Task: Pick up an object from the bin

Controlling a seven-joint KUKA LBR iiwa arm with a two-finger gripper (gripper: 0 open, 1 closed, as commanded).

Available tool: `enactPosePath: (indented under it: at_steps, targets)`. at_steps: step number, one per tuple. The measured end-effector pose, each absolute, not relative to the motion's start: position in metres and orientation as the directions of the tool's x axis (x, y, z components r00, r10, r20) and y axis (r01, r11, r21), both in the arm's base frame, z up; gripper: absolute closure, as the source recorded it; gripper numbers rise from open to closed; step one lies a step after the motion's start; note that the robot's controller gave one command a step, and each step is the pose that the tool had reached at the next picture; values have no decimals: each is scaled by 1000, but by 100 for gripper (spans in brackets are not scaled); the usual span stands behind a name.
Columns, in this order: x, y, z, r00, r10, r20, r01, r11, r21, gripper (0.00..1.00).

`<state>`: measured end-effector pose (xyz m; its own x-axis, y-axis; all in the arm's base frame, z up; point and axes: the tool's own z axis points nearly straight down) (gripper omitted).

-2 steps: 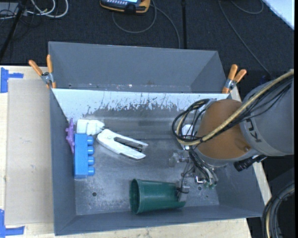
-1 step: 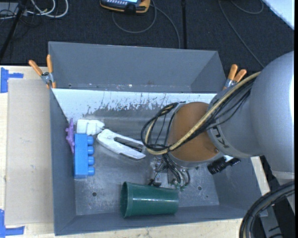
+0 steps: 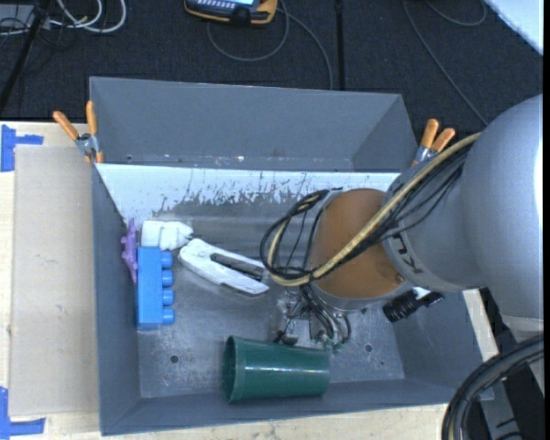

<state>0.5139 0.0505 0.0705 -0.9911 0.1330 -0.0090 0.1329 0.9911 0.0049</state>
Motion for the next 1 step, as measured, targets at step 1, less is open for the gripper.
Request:
enactPosePath:
  at_steps: [1]
  targets:
    - [497, 44, 104, -990, 138, 2, 138, 990, 3, 100]
